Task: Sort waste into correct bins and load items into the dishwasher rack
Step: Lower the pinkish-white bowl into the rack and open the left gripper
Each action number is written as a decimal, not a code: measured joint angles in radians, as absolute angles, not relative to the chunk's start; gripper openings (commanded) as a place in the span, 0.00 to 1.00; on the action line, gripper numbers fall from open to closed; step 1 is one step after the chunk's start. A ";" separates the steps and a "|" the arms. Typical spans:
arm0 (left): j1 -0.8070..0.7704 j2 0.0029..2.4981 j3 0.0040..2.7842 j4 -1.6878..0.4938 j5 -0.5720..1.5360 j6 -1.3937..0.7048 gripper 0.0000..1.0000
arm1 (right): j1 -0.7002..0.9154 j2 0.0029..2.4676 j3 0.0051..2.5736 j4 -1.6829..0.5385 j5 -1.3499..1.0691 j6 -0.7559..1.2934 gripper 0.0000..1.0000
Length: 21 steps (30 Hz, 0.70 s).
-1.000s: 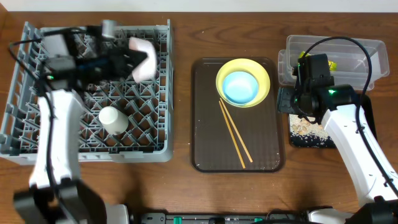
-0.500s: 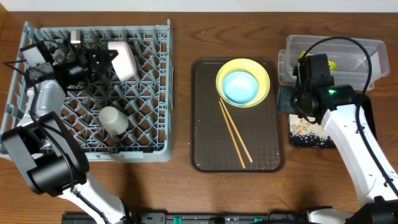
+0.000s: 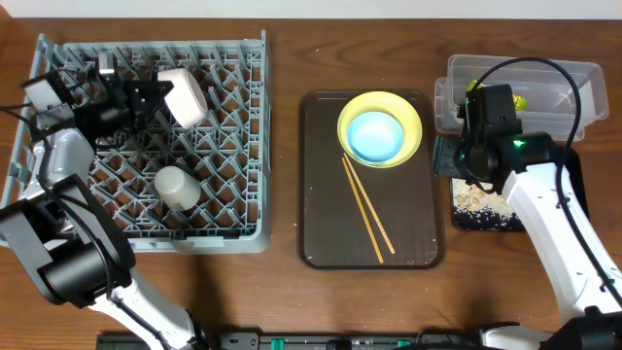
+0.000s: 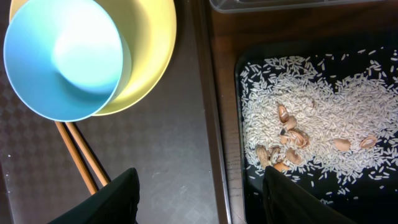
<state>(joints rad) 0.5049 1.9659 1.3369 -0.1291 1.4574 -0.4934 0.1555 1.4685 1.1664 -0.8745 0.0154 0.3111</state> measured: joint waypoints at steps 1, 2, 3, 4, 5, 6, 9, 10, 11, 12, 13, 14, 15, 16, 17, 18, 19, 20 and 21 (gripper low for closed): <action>0.506 1.966 1.337 -0.163 1.441 -0.493 0.06 | 0.155 1.468 1.166 -0.875 0.015 0.311 0.61; 0.509 1.966 1.337 -0.195 1.435 -0.482 0.06 | 0.155 1.468 1.166 -0.875 0.015 0.311 0.61; 0.514 1.964 1.342 -0.233 1.423 -0.467 0.06 | 0.155 1.468 1.166 -0.876 0.015 0.311 0.61; 0.519 1.961 1.348 -0.272 1.406 -0.456 0.06 | 0.155 1.468 1.166 -0.877 0.015 0.311 0.61; 0.525 1.959 1.355 -0.313 1.386 -0.441 0.06 | 0.155 1.468 1.166 -0.878 0.015 0.311 0.62; 0.529 1.957 1.359 -0.340 1.371 -0.428 0.08 | 0.155 1.468 1.166 -0.879 0.015 0.311 0.62; 0.542 1.954 1.363 -0.397 1.314 -0.379 0.23 | 0.155 1.468 1.166 -0.883 0.015 0.311 0.61; 0.545 1.954 1.362 -0.419 1.275 -0.371 0.24 | 0.155 1.468 1.166 -0.884 0.015 0.311 0.61; 0.550 1.958 1.358 -0.432 1.246 -0.366 0.27 | 0.155 1.468 1.166 -0.884 0.015 0.311 0.61; 0.555 1.960 1.354 -0.439 1.223 -0.361 0.35 | 0.155 1.468 1.166 -0.884 0.015 0.311 0.61; 0.559 1.962 1.349 -0.443 1.203 -0.353 0.39 | 0.155 1.468 1.166 -0.884 0.015 0.311 0.61; 0.562 1.962 1.348 -0.448 1.189 -0.353 0.41 | 0.155 1.468 1.166 -0.885 0.015 0.311 0.62; 0.567 1.962 1.348 -0.452 1.177 -0.349 0.45 | 0.155 1.468 1.166 -0.885 0.015 0.311 0.61; 0.569 1.962 1.347 -0.455 1.169 -0.345 0.47 | 0.155 1.468 1.166 -0.885 0.015 0.311 0.61; 0.571 1.962 1.348 -0.460 1.164 -0.341 0.49 | 0.155 1.468 1.166 -0.886 0.015 0.311 0.61; 0.573 1.962 1.347 -0.464 1.157 -0.338 0.49 | 0.155 1.468 1.166 -0.885 0.015 0.311 0.61; 0.574 1.962 1.347 -0.466 1.149 -0.339 0.50 | 0.155 1.468 1.166 -0.886 0.015 0.311 0.61; 0.574 1.960 1.347 -0.467 1.140 -0.338 0.52 | 0.155 1.468 1.166 -0.886 0.015 0.311 0.61; 0.574 1.953 1.347 -0.472 1.123 -0.336 0.55 | 0.155 1.468 1.166 -0.885 0.015 0.311 0.62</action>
<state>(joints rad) 0.5743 1.9530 1.3468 -0.4717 1.1229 -0.3355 0.1555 1.4685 1.1664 -0.8852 0.0151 0.3111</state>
